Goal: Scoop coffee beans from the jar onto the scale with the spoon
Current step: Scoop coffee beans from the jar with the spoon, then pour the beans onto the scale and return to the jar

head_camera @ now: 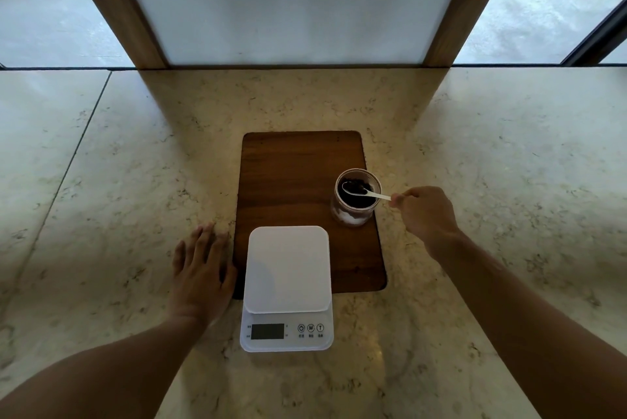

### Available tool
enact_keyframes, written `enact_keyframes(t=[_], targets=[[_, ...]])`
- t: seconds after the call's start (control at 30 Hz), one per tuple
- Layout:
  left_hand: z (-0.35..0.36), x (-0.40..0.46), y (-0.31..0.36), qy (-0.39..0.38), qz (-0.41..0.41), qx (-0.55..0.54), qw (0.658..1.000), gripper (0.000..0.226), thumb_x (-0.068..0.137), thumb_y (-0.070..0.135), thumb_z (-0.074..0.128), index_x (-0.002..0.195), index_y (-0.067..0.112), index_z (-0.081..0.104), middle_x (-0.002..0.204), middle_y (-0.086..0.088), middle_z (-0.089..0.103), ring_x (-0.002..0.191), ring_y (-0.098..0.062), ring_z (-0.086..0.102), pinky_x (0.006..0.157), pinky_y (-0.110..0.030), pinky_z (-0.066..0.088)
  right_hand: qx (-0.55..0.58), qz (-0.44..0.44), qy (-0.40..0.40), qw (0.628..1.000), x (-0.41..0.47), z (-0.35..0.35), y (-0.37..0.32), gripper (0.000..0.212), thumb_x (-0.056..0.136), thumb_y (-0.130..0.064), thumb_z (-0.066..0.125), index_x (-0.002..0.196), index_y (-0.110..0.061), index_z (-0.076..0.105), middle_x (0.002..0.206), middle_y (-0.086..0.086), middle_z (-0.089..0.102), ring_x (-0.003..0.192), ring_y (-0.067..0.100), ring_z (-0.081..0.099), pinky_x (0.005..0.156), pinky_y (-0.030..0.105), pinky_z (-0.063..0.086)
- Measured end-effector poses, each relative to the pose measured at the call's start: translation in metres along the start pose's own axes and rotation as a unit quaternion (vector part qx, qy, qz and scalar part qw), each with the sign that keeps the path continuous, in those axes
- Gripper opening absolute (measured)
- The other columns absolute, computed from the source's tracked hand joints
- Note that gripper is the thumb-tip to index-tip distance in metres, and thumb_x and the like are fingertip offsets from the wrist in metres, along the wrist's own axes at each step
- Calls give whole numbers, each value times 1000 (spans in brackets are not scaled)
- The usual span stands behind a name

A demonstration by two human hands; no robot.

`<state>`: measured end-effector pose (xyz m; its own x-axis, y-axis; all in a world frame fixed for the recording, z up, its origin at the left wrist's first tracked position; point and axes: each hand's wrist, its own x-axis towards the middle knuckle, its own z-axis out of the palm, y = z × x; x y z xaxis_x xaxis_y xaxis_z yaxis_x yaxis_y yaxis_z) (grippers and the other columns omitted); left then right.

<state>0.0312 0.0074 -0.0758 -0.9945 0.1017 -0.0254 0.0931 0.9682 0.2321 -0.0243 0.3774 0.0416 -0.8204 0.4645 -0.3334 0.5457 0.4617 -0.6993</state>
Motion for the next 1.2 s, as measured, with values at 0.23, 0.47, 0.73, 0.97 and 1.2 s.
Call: enact_keyframes(t=[0.23, 0.47, 0.73, 0.97, 1.2], targets=[[2, 1, -2, 0, 1, 4, 1000, 62, 93, 47, 27, 145, 16, 40, 159, -14, 27, 151, -28, 9, 120, -53, 8, 13, -23, -1, 1000, -9, -6, -3, 20, 90, -26, 65, 75, -18, 75, 61, 5, 66, 50, 17, 55, 51, 33, 44], [1, 1, 0, 1, -4, -3, 1000, 62, 93, 46, 26, 146, 17, 38, 160, -14, 27, 151, -27, 10, 120, -52, 8, 26, -52, -47, 997, -34, -2, -3, 22, 91, -27, 65, 72, -19, 72, 47, -8, 55, 42, 9, 47, 49, 28, 38], [-4, 0, 4, -6, -12, -2, 1000, 65, 92, 48, 23, 148, 17, 36, 162, -12, 21, 151, -27, 6, 121, -51, 3, 44, -65, -152, 985, -68, 32, 9, 23, 93, -24, 64, 71, -23, 72, 48, -9, 56, 43, 7, 45, 52, 30, 35], [-2, 0, 3, -6, -15, -7, 1000, 65, 91, 49, 24, 147, 18, 36, 162, -10, 22, 151, -25, 5, 121, -50, 3, -8, -74, -169, 983, -85, 64, 29, 19, 93, -27, 63, 76, -25, 71, 64, -16, 64, 60, 3, 57, 56, 19, 37], [1, -1, 0, -3, -14, -5, 1000, 64, 92, 48, 26, 148, 19, 34, 162, -9, 21, 152, -24, 4, 121, -50, 4, 39, -87, -135, 986, -94, 73, 44, 16, 92, -23, 64, 78, -27, 70, 69, -11, 67, 61, 5, 59, 64, 32, 53]])
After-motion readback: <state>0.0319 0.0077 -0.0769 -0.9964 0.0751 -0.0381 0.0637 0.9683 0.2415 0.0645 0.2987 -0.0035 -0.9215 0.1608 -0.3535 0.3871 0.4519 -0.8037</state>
